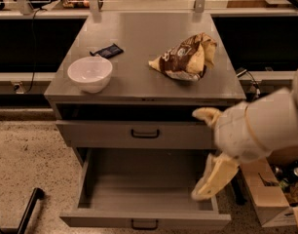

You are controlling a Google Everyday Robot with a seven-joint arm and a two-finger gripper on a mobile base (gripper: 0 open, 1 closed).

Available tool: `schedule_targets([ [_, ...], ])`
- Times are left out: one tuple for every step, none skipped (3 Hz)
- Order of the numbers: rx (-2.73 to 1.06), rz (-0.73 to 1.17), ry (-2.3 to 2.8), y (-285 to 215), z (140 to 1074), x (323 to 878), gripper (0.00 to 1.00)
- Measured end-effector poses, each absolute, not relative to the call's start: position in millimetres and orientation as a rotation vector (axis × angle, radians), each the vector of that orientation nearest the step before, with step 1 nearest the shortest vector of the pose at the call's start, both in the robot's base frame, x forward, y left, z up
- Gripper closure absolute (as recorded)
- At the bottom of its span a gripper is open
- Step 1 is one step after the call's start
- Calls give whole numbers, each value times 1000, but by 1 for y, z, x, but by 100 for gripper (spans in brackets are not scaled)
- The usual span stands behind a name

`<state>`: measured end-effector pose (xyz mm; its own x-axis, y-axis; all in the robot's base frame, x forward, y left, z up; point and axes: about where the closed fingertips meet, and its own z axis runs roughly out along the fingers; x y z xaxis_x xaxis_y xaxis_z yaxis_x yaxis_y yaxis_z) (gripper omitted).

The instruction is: Close middle drawer

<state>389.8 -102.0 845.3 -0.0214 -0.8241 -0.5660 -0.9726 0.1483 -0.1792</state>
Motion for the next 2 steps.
schedule_targets([
  [-1680, 394, 1824, -81, 826, 375, 0],
  [-1680, 394, 1824, -81, 826, 375, 0],
])
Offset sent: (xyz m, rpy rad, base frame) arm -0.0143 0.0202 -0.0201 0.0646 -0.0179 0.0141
